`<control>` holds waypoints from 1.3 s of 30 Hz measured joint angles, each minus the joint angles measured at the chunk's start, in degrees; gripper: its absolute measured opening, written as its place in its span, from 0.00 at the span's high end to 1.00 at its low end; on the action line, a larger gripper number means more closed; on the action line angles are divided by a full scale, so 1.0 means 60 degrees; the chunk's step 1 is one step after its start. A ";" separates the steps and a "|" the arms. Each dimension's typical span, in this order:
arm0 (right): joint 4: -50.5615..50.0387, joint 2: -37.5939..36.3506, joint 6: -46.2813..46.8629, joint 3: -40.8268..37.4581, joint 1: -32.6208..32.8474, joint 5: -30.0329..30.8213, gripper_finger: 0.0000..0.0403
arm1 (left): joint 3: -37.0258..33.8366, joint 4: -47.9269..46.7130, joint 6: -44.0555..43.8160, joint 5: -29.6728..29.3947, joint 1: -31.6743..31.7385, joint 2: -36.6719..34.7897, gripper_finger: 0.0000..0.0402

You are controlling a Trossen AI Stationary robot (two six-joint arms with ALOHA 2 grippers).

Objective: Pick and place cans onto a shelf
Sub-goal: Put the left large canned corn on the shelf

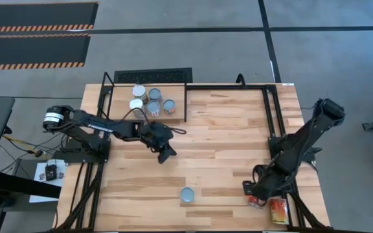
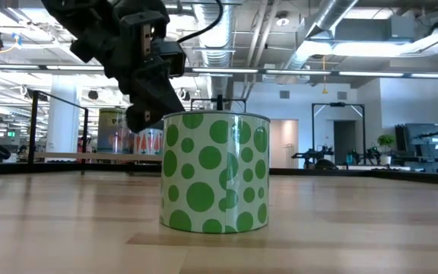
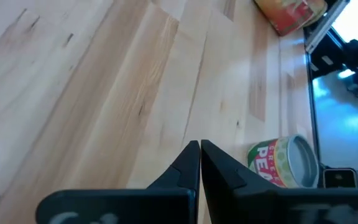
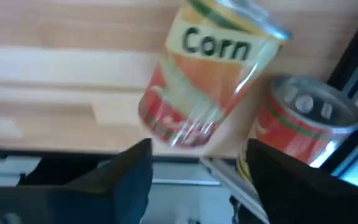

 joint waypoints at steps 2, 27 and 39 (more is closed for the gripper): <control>-0.0084 0.0206 0.0008 0.0000 -0.0107 0.0001 0.24 | 0.0000 -0.0008 0.0156 0.0310 0.0160 -0.0049 1.00; 0.0057 0.2508 -0.0239 0.0025 -0.1651 0.0568 0.13 | 0.0004 -0.0290 0.0527 0.0793 0.0378 -0.0204 1.00; 0.0080 0.2572 -0.1861 0.0011 -0.1710 0.1833 0.30 | 0.0004 -0.0355 0.0362 0.0927 0.0654 -0.0603 1.00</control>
